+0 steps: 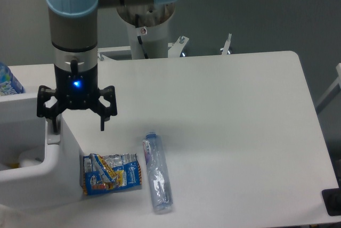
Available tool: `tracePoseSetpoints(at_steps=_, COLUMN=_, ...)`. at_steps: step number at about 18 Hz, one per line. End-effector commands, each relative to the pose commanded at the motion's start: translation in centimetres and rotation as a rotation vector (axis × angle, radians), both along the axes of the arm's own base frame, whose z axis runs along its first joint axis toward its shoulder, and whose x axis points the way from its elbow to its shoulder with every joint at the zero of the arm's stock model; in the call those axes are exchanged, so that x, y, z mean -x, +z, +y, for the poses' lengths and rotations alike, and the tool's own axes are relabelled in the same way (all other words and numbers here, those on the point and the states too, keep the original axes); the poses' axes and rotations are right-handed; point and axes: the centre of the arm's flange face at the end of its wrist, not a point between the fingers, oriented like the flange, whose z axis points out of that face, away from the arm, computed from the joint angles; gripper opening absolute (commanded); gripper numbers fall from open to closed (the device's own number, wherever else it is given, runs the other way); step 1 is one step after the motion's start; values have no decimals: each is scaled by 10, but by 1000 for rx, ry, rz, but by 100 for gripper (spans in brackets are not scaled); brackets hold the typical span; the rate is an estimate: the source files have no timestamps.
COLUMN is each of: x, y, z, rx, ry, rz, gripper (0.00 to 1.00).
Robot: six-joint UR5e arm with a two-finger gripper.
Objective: Open the trash can
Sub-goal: 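Press the gripper fingers against the trash can lid edge to tip it open, then lift the gripper up and away from the opened trash can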
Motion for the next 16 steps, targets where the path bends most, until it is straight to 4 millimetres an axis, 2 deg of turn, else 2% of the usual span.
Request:
tracePoseSetpoints(at_steps=2, x=2, y=15, z=2, rx=-24, ry=-2, rz=18, gripper=100)
tracePoseSetpoints(at_steps=3, x=3, y=28, z=3, rx=-45, ry=-4, rz=34, gripper=100)
tracePoseSetpoints(at_steps=5, x=28, y=54, z=-3, rx=-72, ry=28, rz=89, gripper=100)
tracePoseSetpoints(at_steps=7, x=64, y=77, z=-17, rx=-86, ry=62, rz=152, gripper=100)
tracePoseSetpoints(at_steps=8, x=67, y=83, z=-18, rx=-81, ry=59, rz=185, gripper=100)
tracePoseSetpoints(at_steps=11, x=96, y=90, z=-40, rx=2, ry=88, rz=303, gripper=100)
tracePoseSetpoints(at_steps=14, x=116, y=78, z=-57, rx=100, ry=66, rz=272, gripper=100)
tracePoseSetpoints(at_steps=16, x=120, y=74, z=-71, rx=183, ry=-25, rz=269, gripper=100)
